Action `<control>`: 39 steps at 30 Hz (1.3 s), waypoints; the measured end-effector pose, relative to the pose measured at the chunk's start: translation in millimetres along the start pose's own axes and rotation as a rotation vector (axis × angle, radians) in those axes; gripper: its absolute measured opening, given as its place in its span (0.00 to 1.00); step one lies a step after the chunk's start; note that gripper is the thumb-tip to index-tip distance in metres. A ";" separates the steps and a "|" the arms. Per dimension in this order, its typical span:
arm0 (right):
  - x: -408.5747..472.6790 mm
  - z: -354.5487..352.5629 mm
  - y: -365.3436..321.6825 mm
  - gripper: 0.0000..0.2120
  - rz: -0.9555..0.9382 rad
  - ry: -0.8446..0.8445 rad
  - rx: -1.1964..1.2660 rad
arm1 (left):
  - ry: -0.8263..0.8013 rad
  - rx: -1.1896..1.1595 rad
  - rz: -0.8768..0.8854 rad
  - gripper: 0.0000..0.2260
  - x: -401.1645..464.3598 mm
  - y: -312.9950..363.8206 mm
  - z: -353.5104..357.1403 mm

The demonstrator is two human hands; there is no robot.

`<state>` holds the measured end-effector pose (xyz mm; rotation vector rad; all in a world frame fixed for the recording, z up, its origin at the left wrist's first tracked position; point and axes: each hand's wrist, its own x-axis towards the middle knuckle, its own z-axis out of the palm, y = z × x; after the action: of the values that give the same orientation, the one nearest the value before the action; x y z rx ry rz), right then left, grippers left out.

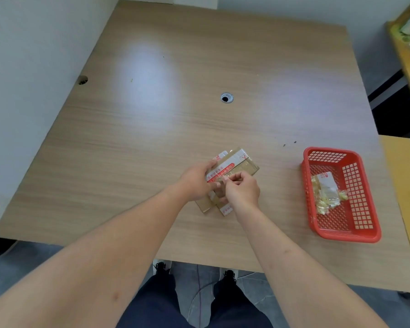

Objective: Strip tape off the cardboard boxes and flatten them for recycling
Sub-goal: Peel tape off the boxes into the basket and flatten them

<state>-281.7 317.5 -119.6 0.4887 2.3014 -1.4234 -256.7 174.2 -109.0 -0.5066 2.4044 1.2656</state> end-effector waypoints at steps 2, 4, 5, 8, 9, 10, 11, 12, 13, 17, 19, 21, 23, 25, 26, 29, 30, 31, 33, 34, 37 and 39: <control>2.9 -1.5 -6.1 0.07 0.041 -0.030 -0.017 | 0.040 -0.132 0.023 0.33 -3.4 -6.6 7.0; 11.2 -7.2 -8.4 0.08 0.015 -0.023 -0.085 | 0.031 -0.315 0.024 0.31 -4.1 -11.4 13.7; 13.2 -10.3 -10.8 0.08 -0.035 0.000 -0.123 | 0.018 -0.370 0.038 0.30 -4.3 -11.2 16.1; 17.4 -16.2 -12.1 0.08 -0.241 0.070 -0.232 | -0.013 -0.359 0.119 0.27 1.4 -3.1 15.6; 19.2 -17.0 -10.4 0.08 -0.272 0.087 -0.236 | -0.020 -0.361 0.128 0.26 5.2 -0.5 13.3; 22.5 -16.1 -7.9 0.08 -0.278 0.109 -0.230 | -0.015 -0.358 0.126 0.26 11.0 0.2 11.3; 24.7 -15.5 -6.8 0.08 -0.264 0.131 -0.206 | -0.006 -0.362 0.108 0.26 15.7 -0.3 9.6; 28.3 -14.7 -5.2 0.09 -0.235 0.158 -0.165 | -0.001 -0.370 0.086 0.26 19.7 -1.8 8.6; 32.2 -14.4 -4.8 0.09 -0.194 0.182 -0.103 | 0.003 -0.372 0.067 0.27 22.4 -3.8 8.1; 41.0 -20.4 -8.6 0.09 -0.148 0.166 0.015 | 0.003 -0.299 0.054 0.26 28.8 -1.5 7.1; 43.7 -23.3 -9.4 0.09 -0.272 0.173 -0.102 | 0.059 -0.136 0.087 0.24 30.3 2.0 6.5; 42.9 -26.8 -11.6 0.09 -0.446 0.171 -0.246 | 0.131 0.106 0.130 0.19 25.7 5.5 4.2; 42.1 -30.0 -14.0 0.07 -0.638 0.142 -0.313 | 0.157 0.337 0.193 0.16 16.5 12.8 3.7; 45.2 -31.1 -13.1 0.06 -0.803 0.101 -0.392 | 0.116 0.484 0.259 0.17 11.9 18.1 6.0; 47.6 -31.0 -12.0 0.05 -0.871 0.077 -0.440 | 0.091 0.532 0.275 0.18 12.7 19.3 7.5; 56.9 -30.7 -6.7 0.07 -1.028 -0.043 -0.584 | 0.024 0.616 0.258 0.21 13.4 24.6 7.1; 57.8 -32.2 -6.0 0.08 -1.057 -0.101 -0.616 | 0.004 0.635 0.258 0.25 12.6 26.2 6.9; 58.1 -33.9 -4.2 0.09 -1.087 -0.155 -0.642 | -0.019 0.656 0.259 0.29 10.8 27.5 7.0; 57.4 -38.0 -1.2 0.13 -1.113 -0.233 -0.641 | -0.034 0.668 0.259 0.33 8.5 28.3 6.9; 56.2 -40.1 -2.2 0.13 -1.087 -0.261 -0.619 | -0.028 0.653 0.257 0.33 9.1 27.5 7.0; 56.9 -43.7 -11.4 0.13 -0.885 -0.293 -0.519 | -0.028 0.624 0.263 0.30 13.8 23.5 7.2; 60.4 -42.1 -18.6 0.10 -0.737 -0.278 -0.430 | -0.050 0.612 0.253 0.29 15.2 24.7 5.7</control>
<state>-348.8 353.0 -118.1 -0.7044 2.5438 -1.0958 -280.7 189.9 -101.9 0.0094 2.6901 0.5497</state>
